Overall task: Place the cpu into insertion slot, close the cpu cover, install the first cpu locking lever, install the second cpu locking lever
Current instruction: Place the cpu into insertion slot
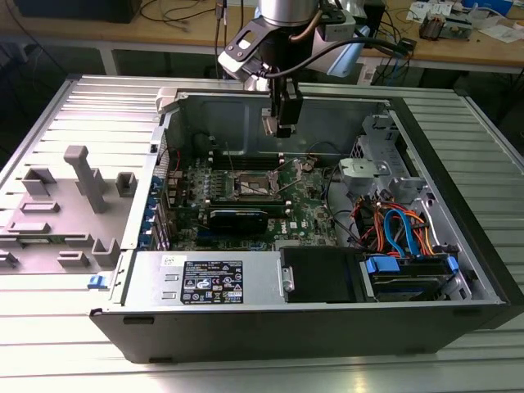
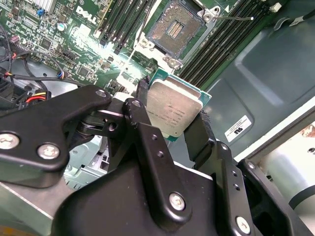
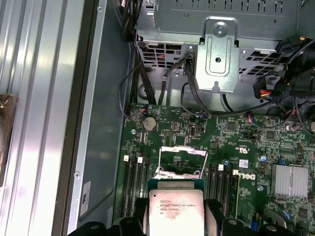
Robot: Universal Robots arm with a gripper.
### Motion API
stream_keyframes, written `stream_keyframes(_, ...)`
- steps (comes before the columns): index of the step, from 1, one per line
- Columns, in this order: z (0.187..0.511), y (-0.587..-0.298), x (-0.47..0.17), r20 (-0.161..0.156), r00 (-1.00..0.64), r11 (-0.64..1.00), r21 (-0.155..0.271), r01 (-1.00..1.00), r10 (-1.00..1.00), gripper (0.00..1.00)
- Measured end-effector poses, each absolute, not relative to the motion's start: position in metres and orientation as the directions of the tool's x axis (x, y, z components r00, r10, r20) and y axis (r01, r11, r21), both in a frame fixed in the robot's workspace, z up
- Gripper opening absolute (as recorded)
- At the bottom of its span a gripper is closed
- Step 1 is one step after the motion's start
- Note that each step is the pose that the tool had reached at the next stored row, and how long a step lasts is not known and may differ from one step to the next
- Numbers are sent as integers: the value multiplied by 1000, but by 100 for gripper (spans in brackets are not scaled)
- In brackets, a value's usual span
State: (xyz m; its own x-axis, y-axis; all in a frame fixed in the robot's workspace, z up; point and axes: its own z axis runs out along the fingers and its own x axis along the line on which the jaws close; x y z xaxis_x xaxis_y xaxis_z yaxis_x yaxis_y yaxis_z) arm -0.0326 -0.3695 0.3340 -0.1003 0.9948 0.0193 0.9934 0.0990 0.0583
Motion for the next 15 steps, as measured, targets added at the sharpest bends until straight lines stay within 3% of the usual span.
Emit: stream_keyframes(15,324,-371,-33,19,-99,98,58,994,995,54)
